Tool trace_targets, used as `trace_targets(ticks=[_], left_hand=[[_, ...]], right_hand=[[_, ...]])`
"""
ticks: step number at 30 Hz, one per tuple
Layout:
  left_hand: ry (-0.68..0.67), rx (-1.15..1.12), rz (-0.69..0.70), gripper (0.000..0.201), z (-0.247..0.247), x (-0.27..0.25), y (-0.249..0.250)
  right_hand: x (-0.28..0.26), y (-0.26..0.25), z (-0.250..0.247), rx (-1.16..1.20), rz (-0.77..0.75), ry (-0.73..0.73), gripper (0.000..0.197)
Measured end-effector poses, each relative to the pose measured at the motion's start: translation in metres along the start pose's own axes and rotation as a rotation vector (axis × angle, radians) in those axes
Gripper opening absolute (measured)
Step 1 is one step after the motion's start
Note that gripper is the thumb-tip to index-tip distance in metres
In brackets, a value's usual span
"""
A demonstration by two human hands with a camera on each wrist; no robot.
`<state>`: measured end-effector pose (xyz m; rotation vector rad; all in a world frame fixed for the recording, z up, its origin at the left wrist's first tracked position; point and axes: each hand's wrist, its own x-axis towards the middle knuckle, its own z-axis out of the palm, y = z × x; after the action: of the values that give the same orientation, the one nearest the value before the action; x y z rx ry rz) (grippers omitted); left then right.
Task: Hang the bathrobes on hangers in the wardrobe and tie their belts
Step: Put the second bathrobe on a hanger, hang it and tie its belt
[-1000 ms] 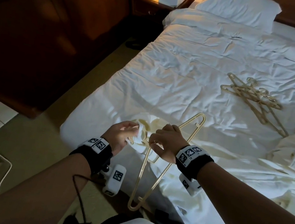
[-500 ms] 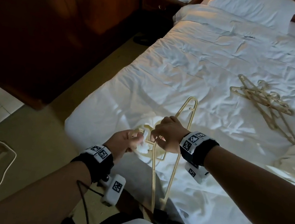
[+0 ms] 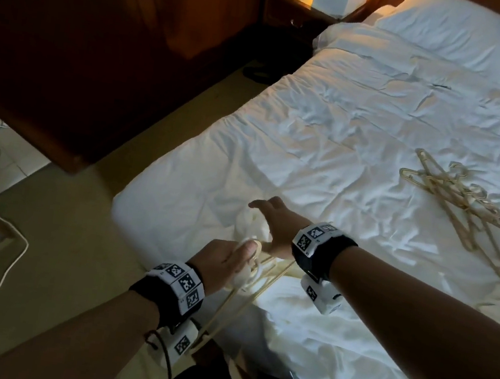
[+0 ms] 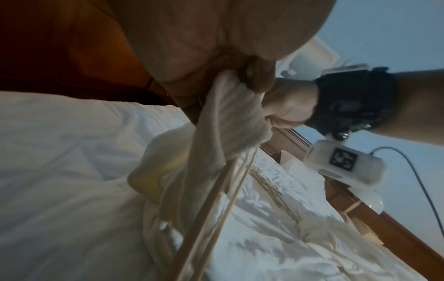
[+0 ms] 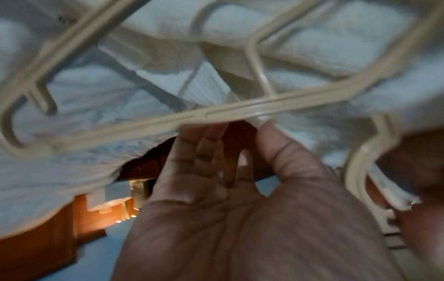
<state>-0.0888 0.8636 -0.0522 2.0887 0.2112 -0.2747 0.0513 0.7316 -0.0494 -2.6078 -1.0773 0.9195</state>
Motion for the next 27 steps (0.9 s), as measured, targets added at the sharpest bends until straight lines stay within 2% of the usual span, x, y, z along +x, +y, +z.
trace_targets(ticks=[1, 2, 4, 6, 8, 11, 15, 19, 23, 24, 27], left_hand=[[-0.026, 0.022, 0.031, 0.067, 0.004, -0.003, 0.002], [-0.05, 0.039, 0.053, 0.072, 0.006, -0.005, 0.004], [-0.06, 0.075, 0.063, 0.071, 0.009, -0.009, 0.007], [-0.031, 0.108, 0.034, 0.066, 0.011, -0.015, 0.01], [0.038, 0.138, -0.017, 0.069, 0.012, -0.021, 0.011], [0.2, 0.146, -0.063, 0.063, 0.018, -0.026, 0.019], [0.393, 0.098, -0.113, 0.068, 0.038, -0.018, 0.048], [0.505, 0.075, -0.113, 0.052, 0.061, -0.004, 0.082], [0.625, -0.028, -0.106, 0.056, 0.071, 0.0, 0.108], [0.661, -0.041, -0.112, 0.056, 0.07, -0.001, 0.11], [0.743, -0.007, -0.153, 0.054, 0.066, -0.008, 0.116]], right_hand=[[0.002, -0.001, 0.004, -0.11, -0.015, -0.055, 0.082], [0.004, -0.003, 0.008, -0.234, -0.034, -0.111, 0.076], [0.007, -0.001, 0.016, -0.448, -0.076, -0.154, 0.046], [0.005, 0.01, 0.017, -0.538, -0.12, -0.088, 0.033], [-0.001, 0.028, 0.008, -0.543, -0.117, 0.0, 0.034], [-0.014, 0.059, -0.016, -0.578, -0.113, 0.174, 0.031], [-0.038, 0.1, -0.043, -0.686, -0.105, 0.316, 0.027], [-0.064, 0.133, -0.056, -0.743, -0.041, 0.344, 0.029], [-0.093, 0.178, -0.073, -0.672, 0.255, 0.295, 0.03], [-0.1, 0.189, -0.078, -0.668, 0.287, 0.27, 0.03], [-0.112, 0.195, -0.082, -0.752, 0.17, 0.175, 0.034]])
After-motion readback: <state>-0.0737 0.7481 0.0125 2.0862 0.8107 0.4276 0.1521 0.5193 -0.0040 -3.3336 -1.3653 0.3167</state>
